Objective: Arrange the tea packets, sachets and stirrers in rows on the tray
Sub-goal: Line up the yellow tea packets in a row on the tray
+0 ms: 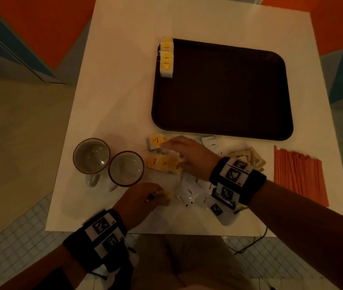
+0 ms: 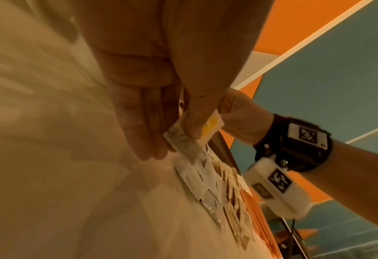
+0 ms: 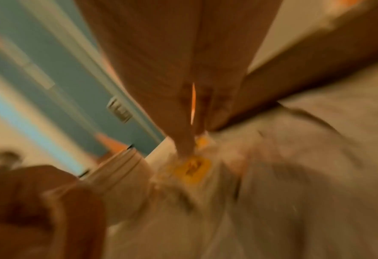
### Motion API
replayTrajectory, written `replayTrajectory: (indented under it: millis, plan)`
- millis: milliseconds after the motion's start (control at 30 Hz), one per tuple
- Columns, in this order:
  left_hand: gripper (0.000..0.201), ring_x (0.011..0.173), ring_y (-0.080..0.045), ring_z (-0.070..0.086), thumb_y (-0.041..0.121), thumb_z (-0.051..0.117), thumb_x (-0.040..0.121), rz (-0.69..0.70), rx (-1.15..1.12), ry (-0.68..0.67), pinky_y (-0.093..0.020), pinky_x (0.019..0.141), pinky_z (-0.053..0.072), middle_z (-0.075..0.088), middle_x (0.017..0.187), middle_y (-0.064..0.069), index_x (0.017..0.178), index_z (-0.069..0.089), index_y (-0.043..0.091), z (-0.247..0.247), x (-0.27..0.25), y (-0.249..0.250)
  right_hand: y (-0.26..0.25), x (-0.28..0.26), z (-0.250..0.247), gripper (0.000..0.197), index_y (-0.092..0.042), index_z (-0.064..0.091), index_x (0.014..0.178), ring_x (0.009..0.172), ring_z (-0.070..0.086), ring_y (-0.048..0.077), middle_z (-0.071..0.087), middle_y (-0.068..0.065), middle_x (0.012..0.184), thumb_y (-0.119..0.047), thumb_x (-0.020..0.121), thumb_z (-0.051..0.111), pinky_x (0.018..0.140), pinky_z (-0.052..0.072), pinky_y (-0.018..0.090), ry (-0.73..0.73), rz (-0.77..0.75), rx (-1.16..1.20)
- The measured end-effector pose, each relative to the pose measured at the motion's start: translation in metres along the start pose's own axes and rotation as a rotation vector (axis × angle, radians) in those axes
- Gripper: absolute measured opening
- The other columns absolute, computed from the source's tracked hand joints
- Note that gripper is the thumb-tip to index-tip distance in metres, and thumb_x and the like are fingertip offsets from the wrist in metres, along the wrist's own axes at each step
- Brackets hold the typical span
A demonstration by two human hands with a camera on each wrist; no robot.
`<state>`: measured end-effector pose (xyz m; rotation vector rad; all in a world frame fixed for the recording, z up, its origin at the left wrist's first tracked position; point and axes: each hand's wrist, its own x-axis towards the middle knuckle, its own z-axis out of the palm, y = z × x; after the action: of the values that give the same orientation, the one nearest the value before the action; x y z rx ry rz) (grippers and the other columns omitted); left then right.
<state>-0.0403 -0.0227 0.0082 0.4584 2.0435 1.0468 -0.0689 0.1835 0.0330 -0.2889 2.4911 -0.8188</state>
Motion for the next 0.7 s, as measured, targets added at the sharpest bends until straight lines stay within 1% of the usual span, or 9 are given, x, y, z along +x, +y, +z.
replayTrajectory:
  millis: [67, 133, 200, 300, 367, 433, 533, 633, 700]
  plan:
    - [0.01, 0.078, 0.003, 0.06, 0.021, 0.062, 0.086, -0.008, -0.003, -0.004, -0.007, 0.063, 0.045, 0.063, 0.084, 0.013, 0.079, 0.065, 0.028, 0.0, 0.0, -0.002, -0.003, 0.018, -0.001, 0.068, -0.031, 0.026, 0.142, 0.125, 0.038, 0.026, 0.028, 0.002, 0.148, 0.001, 0.086, 0.047, 0.1, 0.036, 0.034, -0.178, -0.09, -0.237]
    - [0.014, 0.076, 0.008, 0.058, 0.023, 0.064, 0.084, -0.004, 0.005, 0.006, -0.006, 0.063, 0.043, 0.061, 0.081, 0.015, 0.075, 0.061, 0.033, 0.002, -0.001, -0.004, -0.007, 0.031, 0.0, 0.064, -0.033, 0.024, 0.142, 0.123, 0.037, 0.028, 0.027, -0.002, 0.148, -0.006, 0.089, 0.046, 0.096, 0.039, 0.04, -0.293, -0.171, -0.417]
    - [0.012, 0.076, 0.012, 0.056, 0.025, 0.064, 0.084, -0.006, 0.027, 0.015, -0.006, 0.064, 0.042, 0.059, 0.079, 0.018, 0.076, 0.064, 0.033, 0.003, -0.001, -0.003, -0.011, 0.04, -0.001, 0.058, -0.032, 0.028, 0.14, 0.122, 0.037, 0.027, 0.033, -0.002, 0.143, -0.01, 0.09, 0.046, 0.091, 0.04, 0.039, -0.342, -0.219, -0.525]
    - [0.008, 0.075, 0.015, 0.054, 0.025, 0.062, 0.086, -0.005, 0.023, 0.04, -0.005, 0.064, 0.041, 0.057, 0.078, 0.021, 0.084, 0.07, 0.022, 0.005, 0.0, -0.001, -0.011, 0.045, -0.005, 0.048, -0.028, 0.039, 0.134, 0.119, 0.039, 0.026, 0.04, 0.001, 0.136, -0.011, 0.09, 0.044, 0.089, 0.039, 0.036, -0.366, -0.24, -0.618]
    - [0.009, 0.076, 0.015, 0.054, 0.023, 0.061, 0.086, -0.003, 0.025, 0.057, -0.005, 0.064, 0.041, 0.056, 0.079, 0.021, 0.087, 0.069, 0.019, 0.007, 0.002, -0.003, -0.011, 0.043, -0.01, 0.043, -0.026, 0.049, 0.127, 0.111, 0.043, 0.026, 0.05, 0.001, 0.127, -0.01, 0.087, 0.048, 0.089, 0.044, 0.039, -0.346, -0.259, -0.594]
    - [0.01, 0.077, 0.015, 0.054, 0.019, 0.061, 0.087, 0.008, 0.005, 0.085, -0.004, 0.064, 0.042, 0.056, 0.078, 0.021, 0.089, 0.07, 0.015, 0.008, 0.004, -0.005, -0.009, 0.036, -0.016, 0.037, -0.03, 0.058, 0.119, 0.102, 0.046, 0.022, 0.059, -0.002, 0.115, -0.012, 0.087, 0.051, 0.087, 0.045, 0.041, -0.309, -0.266, -0.535]
    - [0.011, 0.077, 0.015, 0.054, 0.018, 0.059, 0.088, 0.025, -0.001, 0.105, -0.003, 0.065, 0.042, 0.056, 0.079, 0.021, 0.092, 0.069, 0.014, 0.009, 0.006, -0.005, -0.005, 0.022, -0.024, 0.033, -0.034, 0.059, 0.117, 0.099, 0.048, 0.021, 0.064, -0.003, 0.106, -0.017, 0.09, 0.051, 0.087, 0.044, 0.04, -0.272, -0.225, -0.43]
    - [0.013, 0.083, 0.017, 0.054, 0.02, 0.06, 0.087, 0.075, 0.021, 0.115, -0.002, 0.07, 0.042, 0.056, 0.081, 0.024, 0.095, 0.069, 0.016, 0.006, 0.003, 0.007, -0.002, 0.011, -0.033, 0.028, -0.03, 0.059, 0.118, 0.103, 0.048, 0.021, 0.064, -0.001, 0.109, -0.023, 0.092, 0.05, 0.089, 0.042, 0.038, -0.2, -0.183, -0.316]
    - [0.014, 0.087, 0.014, 0.056, 0.02, 0.059, 0.088, 0.104, -0.013, 0.144, -0.005, 0.073, 0.044, 0.059, 0.086, 0.022, 0.098, 0.067, 0.022, -0.004, 0.002, 0.019, 0.0, 0.007, -0.041, 0.026, -0.023, 0.059, 0.117, 0.104, 0.048, 0.018, 0.061, -0.001, 0.113, -0.023, 0.092, 0.051, 0.091, 0.04, 0.033, -0.138, -0.133, -0.25]
